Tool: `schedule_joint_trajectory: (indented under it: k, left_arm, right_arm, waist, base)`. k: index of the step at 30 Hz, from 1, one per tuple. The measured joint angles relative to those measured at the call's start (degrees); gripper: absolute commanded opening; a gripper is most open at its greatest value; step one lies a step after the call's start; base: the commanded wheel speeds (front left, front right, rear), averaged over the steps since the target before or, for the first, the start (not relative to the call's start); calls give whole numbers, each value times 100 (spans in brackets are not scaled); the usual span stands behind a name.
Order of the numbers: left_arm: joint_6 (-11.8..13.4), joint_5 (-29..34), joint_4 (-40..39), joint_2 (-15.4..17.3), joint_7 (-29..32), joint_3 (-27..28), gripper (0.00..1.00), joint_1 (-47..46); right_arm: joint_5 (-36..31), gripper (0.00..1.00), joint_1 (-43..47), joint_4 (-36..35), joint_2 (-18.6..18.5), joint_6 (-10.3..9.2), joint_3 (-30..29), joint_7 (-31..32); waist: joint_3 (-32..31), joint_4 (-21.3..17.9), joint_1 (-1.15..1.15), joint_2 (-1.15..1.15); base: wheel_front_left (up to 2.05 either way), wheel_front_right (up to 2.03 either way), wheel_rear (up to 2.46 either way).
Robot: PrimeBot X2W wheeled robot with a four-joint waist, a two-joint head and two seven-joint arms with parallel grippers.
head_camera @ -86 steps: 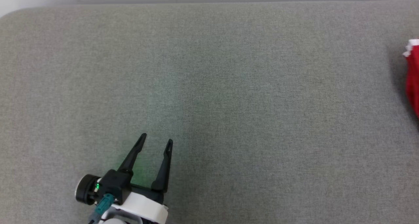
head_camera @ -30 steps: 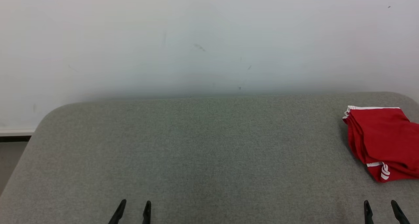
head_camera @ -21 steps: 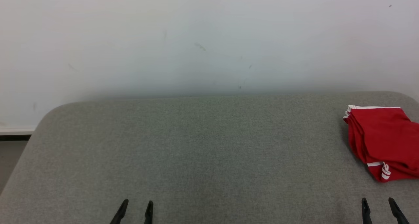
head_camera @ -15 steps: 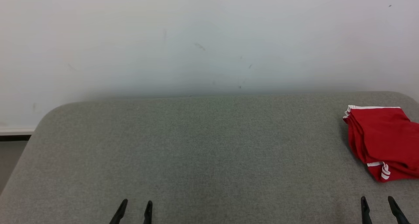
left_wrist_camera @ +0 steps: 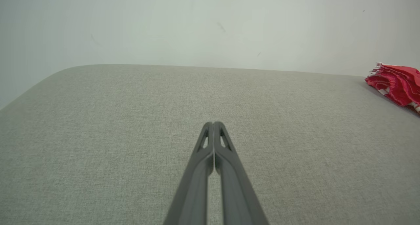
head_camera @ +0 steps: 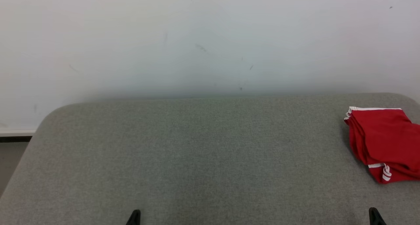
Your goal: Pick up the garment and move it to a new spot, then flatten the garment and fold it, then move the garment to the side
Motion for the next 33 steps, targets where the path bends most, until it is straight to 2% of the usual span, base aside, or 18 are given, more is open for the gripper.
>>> schedule_joint_trajectory:
  k: [19,33]
  left_arm:
    - [-69,-2026,15,0,485,232,0,-208]
    - [-130,-3301,12,1,790,393,0,-402]
  right_arm:
    - [2070,0,-146,-103,-5,0,47,443]
    - [3383,0,-317,-199,-12,0,78,743]
  waist:
    - [60,50,0,0]
    - [106,89,0,0]
  base:
    - [0,0,0]
    - [0,0,0]
